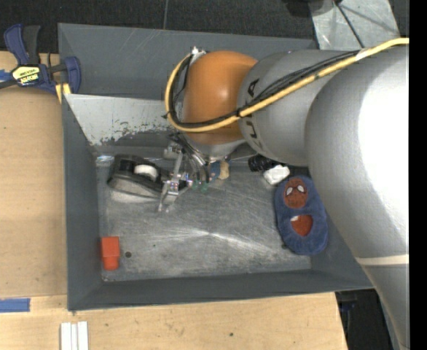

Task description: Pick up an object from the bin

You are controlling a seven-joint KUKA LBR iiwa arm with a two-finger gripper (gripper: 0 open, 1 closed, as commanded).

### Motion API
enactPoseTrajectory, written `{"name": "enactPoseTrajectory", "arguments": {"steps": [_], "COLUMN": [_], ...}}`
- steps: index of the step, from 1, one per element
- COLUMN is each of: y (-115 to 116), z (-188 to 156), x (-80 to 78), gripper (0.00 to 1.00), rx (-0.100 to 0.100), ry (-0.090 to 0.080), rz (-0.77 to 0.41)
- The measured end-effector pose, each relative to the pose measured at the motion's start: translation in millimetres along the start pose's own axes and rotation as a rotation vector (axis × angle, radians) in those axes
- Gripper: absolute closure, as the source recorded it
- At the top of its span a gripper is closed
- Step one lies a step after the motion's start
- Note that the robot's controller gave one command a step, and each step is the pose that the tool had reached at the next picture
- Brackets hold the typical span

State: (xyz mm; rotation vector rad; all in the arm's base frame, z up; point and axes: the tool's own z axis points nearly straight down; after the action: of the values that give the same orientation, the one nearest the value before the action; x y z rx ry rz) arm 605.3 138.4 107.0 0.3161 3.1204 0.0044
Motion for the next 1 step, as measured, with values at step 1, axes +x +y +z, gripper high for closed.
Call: {"name": "enactPoseTrajectory", "arguments": {"steps": [1], "y": [-8.7], "z": [32.0], "x": [-11.0], "gripper": [0.0], "rx": [0.0], "ry": [0.002], "rz": [-0.171]}}
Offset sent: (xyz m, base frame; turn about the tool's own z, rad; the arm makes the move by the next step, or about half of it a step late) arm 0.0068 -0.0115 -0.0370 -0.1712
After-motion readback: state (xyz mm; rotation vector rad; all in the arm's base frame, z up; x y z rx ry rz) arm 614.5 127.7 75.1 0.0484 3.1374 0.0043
